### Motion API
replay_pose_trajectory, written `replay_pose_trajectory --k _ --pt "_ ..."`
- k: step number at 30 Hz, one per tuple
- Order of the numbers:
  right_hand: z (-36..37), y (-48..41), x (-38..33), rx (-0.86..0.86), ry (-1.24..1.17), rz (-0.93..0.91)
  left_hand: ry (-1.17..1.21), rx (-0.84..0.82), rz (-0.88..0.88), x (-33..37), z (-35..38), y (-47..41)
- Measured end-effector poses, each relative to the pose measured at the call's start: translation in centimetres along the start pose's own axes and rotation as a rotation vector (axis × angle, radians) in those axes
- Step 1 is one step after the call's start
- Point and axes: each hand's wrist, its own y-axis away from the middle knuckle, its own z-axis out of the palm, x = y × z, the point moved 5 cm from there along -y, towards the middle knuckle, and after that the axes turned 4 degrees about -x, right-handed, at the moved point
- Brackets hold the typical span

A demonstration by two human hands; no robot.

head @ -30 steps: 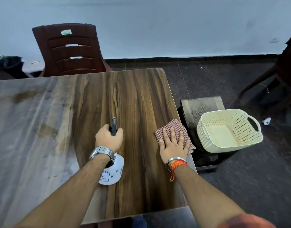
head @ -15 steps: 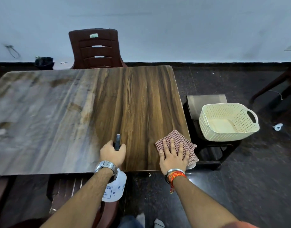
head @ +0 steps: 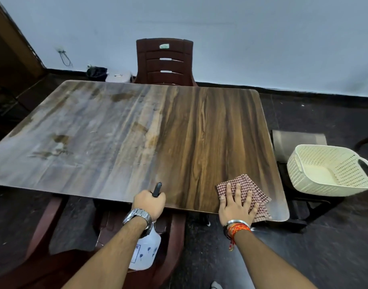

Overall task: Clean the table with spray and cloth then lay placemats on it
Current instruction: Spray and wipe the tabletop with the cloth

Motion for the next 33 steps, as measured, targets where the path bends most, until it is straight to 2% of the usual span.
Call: replay_pose_trajectory --k 7,14,23,33 --pt "2.1 1.6 -7.1 -0.025 0.019 -0.031 -0.003 0.038 -0.092 -6.6 -5.2 -2.7" --pt "4.5 2.9 -16.5 -0.01 0.033 -0.069 0.052 0.064 -0.052 -12.5 -11.1 -4.4" --pt "8.3 5.1 -30.4 -0.008 0.041 -0.229 0.102 0.136 -0.103 -17.5 -16.7 -5.7" --pt "10.3 6.6 -36.2 -0.028 0.05 -0.301 0.115 0.117 -0.128 -18.3 -20.0 -7.8"
